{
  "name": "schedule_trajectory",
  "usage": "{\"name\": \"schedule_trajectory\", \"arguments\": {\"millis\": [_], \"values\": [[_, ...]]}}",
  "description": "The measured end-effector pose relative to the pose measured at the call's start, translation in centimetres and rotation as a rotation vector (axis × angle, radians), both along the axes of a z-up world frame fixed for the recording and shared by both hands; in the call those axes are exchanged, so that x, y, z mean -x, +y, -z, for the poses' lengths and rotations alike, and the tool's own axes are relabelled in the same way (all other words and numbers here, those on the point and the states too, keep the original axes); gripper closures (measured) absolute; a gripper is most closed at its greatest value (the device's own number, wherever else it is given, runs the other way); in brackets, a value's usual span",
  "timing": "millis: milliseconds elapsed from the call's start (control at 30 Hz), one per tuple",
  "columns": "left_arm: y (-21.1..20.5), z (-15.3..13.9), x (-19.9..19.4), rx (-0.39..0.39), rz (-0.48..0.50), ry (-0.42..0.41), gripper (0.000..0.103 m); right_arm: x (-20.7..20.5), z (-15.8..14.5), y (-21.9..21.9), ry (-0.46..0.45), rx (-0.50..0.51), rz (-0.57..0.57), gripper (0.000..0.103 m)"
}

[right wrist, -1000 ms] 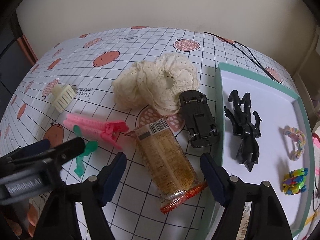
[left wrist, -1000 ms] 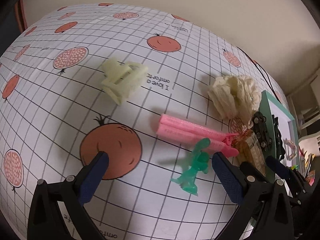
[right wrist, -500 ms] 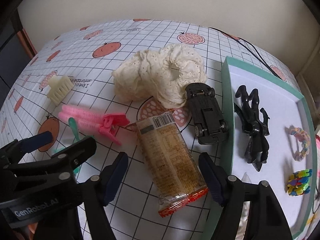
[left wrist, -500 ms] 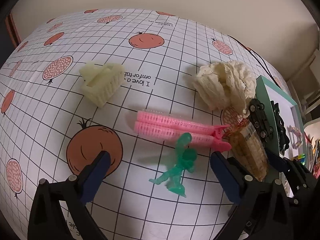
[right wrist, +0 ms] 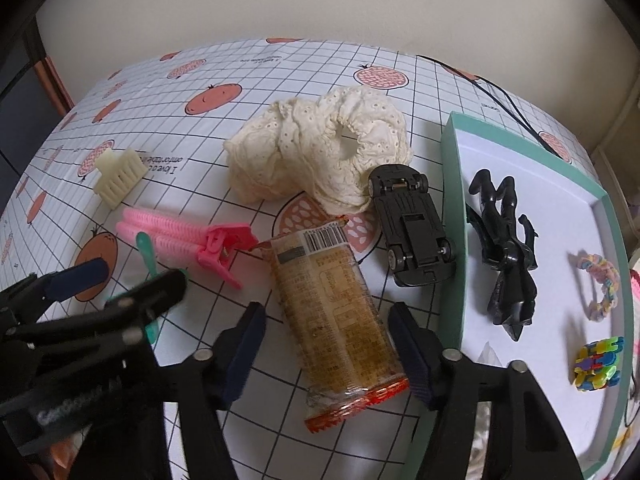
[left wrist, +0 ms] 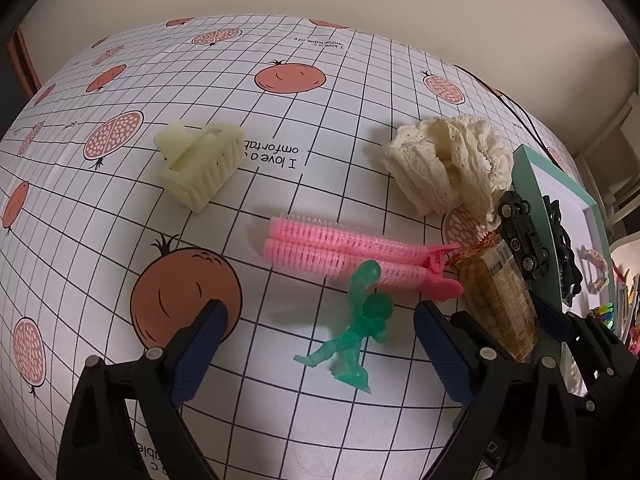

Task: Organize objects
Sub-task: 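Grasp the snack bar packet with the right tool while the left tool grasps the green figure, then carry the snack packet and green figure over the white tray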

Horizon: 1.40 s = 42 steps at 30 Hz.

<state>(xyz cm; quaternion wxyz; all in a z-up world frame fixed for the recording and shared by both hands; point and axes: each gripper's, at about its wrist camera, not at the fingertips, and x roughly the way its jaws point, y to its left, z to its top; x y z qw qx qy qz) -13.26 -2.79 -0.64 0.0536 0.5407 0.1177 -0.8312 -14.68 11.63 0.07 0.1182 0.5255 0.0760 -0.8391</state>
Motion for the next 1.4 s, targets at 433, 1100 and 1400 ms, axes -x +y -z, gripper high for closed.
{"name": "schedule_trajectory", "arguments": {"millis": [433, 1100, 1400], "values": [[1.2, -0.6, 0.1, 0.008, 0.066, 0.009, 0.055, -0.5, -0.2, 0.4, -0.007, 0.002, -0.011, 0.061], [3.1, -1.7, -0.6, 0.079, 0.115, 0.043, 0.081, -1.3, -1.7, 1.3, -0.003, 0.049, -0.023, 0.064], [3.5, -4.0, -1.4, 0.086, 0.094, 0.135, 0.081, -2.0, -4.4, 2.2, 0.068, 0.066, -0.027, 0.064]]}}
